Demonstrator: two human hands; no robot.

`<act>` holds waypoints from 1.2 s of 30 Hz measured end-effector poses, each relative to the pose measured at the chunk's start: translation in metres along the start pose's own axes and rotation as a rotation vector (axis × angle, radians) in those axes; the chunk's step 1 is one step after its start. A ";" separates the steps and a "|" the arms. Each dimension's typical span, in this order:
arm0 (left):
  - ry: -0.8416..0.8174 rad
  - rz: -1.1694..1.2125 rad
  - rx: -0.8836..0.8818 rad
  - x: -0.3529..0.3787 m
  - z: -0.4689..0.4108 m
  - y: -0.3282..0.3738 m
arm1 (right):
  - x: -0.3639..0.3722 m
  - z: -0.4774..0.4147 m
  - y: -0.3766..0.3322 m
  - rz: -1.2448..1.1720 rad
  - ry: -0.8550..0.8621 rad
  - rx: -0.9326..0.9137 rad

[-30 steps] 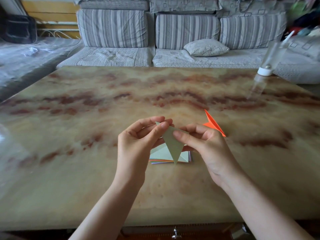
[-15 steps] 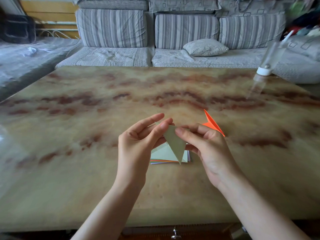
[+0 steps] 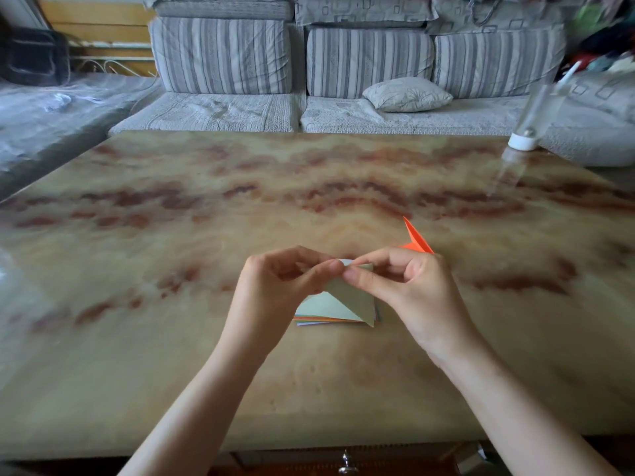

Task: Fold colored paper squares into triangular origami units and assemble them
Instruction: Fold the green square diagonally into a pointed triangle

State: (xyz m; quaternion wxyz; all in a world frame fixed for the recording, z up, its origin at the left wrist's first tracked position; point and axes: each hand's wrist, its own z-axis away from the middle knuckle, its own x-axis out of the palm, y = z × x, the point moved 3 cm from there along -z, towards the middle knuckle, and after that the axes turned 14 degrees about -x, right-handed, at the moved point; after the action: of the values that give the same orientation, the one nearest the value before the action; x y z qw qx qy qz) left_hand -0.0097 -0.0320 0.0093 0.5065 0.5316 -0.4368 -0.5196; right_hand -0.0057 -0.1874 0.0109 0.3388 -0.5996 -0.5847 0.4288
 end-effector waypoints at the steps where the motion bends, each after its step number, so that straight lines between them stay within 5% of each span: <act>1: 0.037 -0.018 0.022 0.000 0.000 0.000 | 0.000 0.000 0.000 -0.022 0.002 0.011; 14: 0.207 0.076 0.113 0.008 0.010 0.004 | -0.001 0.001 -0.003 -0.181 0.165 0.005; 36: 0.229 0.161 0.061 0.007 0.009 -0.001 | 0.000 0.003 -0.002 -0.094 0.035 0.009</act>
State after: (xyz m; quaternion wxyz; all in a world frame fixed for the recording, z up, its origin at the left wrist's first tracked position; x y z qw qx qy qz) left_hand -0.0181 -0.0394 0.0079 0.5765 0.5659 -0.4329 -0.4000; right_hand -0.0093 -0.1877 0.0117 0.3714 -0.5775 -0.6041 0.4046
